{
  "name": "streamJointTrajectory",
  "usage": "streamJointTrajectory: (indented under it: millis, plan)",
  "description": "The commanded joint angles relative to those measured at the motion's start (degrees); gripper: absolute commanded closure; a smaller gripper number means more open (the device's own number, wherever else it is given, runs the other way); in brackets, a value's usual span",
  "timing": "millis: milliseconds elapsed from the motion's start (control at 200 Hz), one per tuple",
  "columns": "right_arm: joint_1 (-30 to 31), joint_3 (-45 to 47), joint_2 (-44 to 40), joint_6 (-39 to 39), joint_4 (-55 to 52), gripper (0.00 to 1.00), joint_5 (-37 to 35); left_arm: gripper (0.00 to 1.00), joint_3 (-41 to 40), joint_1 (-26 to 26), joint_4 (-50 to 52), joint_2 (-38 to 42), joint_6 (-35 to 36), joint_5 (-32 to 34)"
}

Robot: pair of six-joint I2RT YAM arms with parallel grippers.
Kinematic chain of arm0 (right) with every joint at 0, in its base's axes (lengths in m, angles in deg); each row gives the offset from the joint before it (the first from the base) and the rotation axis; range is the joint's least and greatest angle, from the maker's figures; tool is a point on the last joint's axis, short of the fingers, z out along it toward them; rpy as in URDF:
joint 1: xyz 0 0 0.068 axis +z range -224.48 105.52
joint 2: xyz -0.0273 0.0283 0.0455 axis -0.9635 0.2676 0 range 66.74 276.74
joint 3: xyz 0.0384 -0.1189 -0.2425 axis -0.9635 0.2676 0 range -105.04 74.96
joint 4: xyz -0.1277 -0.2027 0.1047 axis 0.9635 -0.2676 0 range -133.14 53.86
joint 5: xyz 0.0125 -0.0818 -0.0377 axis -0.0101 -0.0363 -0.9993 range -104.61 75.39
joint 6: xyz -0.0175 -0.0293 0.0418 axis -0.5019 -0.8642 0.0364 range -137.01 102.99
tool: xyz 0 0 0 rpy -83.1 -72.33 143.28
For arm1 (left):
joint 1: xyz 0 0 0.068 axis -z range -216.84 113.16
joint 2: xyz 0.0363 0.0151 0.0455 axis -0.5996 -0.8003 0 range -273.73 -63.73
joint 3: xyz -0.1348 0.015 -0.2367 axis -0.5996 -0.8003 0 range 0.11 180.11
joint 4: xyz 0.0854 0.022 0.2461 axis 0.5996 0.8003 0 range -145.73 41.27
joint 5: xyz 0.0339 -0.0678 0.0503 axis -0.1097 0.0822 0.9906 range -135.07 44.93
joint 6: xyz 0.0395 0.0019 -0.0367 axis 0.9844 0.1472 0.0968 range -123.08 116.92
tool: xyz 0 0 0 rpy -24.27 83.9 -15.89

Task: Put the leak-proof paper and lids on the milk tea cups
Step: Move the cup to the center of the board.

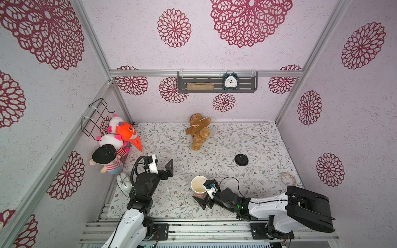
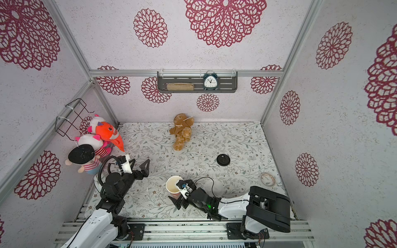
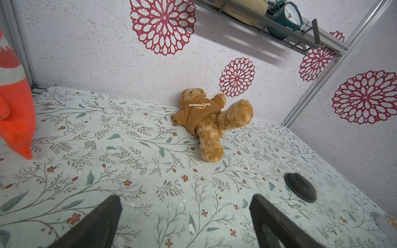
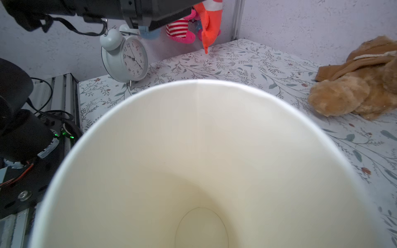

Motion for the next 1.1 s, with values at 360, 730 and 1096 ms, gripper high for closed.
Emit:
streamJointTrajectory:
  millis: [360, 730, 1096]
  plan:
    - [-0.2, -2.7, 1.9, 0.4, 4.1, 0.09, -6.2, 0.03, -0.8, 0.8, -1.1, 0.2, 1.3, 0.4]
    - [-8.5, -3.5, -2.4, -2.8, 1.0, 0.12, -6.3, 0.03, -0.7, 0.9, -1.3, 0.0, 1.3, 0.3]
    - [-14.3, -6.8, -2.4, -6.2, -1.4, 0.22, -0.8, 0.03, -0.9, 1.0, -0.7, 0.8, 1.2, 0.6]
